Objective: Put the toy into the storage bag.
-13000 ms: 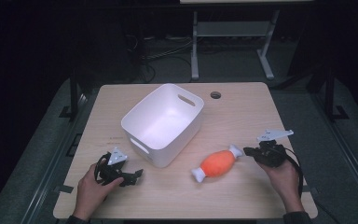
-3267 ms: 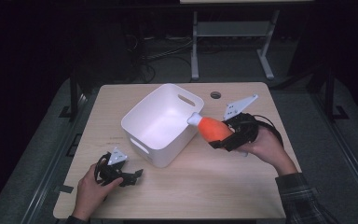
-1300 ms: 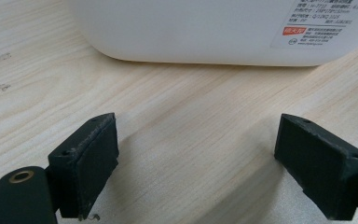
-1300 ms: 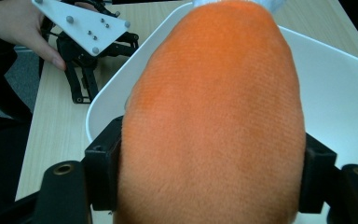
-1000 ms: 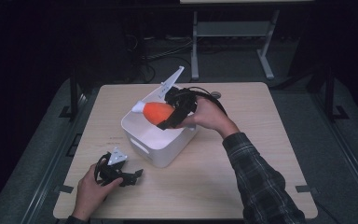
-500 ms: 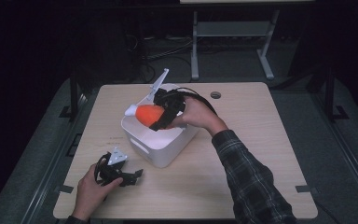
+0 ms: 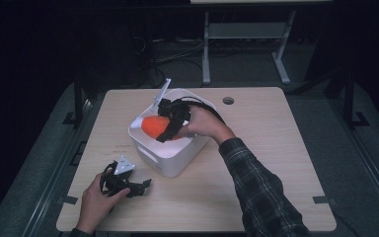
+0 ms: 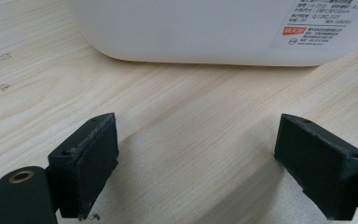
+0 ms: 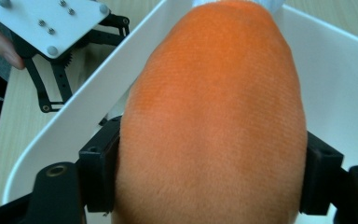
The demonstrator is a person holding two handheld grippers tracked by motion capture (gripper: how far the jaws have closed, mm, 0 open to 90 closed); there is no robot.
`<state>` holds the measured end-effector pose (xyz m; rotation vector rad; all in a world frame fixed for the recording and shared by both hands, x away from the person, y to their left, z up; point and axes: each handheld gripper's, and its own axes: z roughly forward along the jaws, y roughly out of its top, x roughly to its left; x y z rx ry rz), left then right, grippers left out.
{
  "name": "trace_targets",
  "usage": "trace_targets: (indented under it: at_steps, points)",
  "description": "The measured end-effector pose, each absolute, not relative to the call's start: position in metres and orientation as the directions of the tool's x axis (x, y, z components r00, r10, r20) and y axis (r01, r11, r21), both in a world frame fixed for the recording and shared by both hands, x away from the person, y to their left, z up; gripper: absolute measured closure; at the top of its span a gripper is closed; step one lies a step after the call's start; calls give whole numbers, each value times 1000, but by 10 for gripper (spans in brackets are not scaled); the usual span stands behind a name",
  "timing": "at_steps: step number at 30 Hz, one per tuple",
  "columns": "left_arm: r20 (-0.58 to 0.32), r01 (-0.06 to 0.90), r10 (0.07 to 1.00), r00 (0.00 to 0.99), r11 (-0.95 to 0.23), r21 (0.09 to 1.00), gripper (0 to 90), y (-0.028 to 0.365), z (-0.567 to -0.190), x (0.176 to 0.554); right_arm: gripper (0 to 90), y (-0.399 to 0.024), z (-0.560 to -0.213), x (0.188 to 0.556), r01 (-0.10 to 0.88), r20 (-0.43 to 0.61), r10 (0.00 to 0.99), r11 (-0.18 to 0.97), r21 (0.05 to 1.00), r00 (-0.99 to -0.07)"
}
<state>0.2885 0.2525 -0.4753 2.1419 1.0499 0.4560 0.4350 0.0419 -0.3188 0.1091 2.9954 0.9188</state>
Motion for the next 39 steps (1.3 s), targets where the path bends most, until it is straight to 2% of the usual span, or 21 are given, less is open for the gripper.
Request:
trace_targets:
  at_steps: [12,14,21,32,39]
  points:
    - [6,548,793,610,-427,720,126,252,-475,288,173,51,-329,434,71,14,74,847,527,-997]
    - [6,548,793,610,-427,720,126,252,-475,288,140,51,-329,433,77,11,85,842,534,-996]
    - [9,547,793,610,-428,720,126,252,-475,288,132,46,-323,432,87,3,104,816,571,-995]
    - [9,546,792,611,-430,719,126,253,-475,289,131,6,-305,422,121,-5,157,777,618,-988]
    - [9,546,793,609,-427,721,126,252,-475,288,131,-33,-300,414,168,-8,229,738,653,-973]
